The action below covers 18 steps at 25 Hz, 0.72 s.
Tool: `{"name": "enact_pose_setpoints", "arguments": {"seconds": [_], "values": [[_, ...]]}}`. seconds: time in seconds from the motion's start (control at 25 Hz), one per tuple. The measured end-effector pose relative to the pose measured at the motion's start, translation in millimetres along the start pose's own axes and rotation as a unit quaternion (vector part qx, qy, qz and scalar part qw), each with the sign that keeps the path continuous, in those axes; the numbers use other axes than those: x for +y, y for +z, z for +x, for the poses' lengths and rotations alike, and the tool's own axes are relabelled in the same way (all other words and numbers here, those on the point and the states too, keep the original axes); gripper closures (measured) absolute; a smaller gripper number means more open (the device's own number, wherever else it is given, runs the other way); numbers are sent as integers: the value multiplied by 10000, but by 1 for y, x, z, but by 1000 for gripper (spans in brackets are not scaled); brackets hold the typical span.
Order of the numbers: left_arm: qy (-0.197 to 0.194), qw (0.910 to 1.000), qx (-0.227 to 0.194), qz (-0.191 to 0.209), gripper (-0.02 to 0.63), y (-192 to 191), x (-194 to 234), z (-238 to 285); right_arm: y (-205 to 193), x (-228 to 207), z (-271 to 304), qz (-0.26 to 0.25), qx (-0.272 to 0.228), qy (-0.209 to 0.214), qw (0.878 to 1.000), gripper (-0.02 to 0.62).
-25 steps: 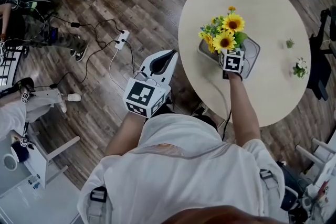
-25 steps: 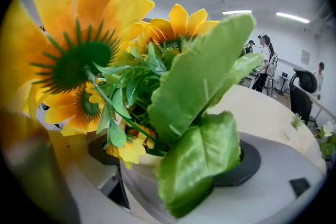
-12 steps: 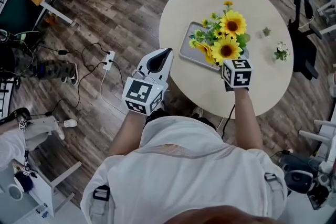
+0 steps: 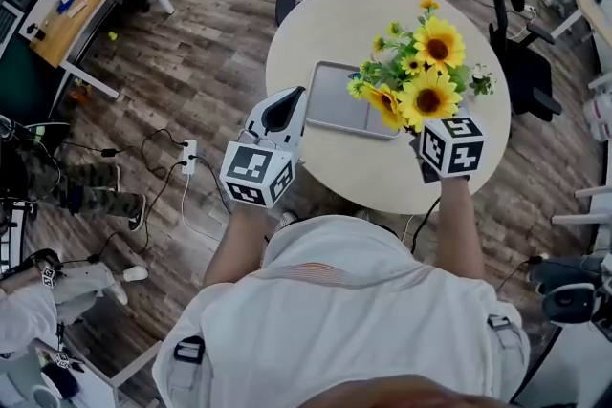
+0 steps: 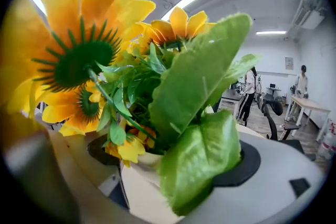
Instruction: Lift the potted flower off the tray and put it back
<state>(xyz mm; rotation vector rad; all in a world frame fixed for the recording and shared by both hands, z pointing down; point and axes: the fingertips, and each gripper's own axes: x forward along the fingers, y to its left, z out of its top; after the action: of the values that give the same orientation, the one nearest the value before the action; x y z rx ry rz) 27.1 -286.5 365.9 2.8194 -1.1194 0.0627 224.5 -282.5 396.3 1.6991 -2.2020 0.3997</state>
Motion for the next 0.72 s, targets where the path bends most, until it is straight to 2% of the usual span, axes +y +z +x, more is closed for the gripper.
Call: {"name": "enact_pose_setpoints", "arguments": {"seconds": [0.36, 0.72], "values": [[-115, 9999, 4, -5, 601, 8, -8, 3, -1, -1, -6, -1, -90, -23, 10000, 91], [57, 9999, 100, 16, 601, 7, -6, -8, -3, 6, 7, -48, -88, 176, 9998, 91]]}}
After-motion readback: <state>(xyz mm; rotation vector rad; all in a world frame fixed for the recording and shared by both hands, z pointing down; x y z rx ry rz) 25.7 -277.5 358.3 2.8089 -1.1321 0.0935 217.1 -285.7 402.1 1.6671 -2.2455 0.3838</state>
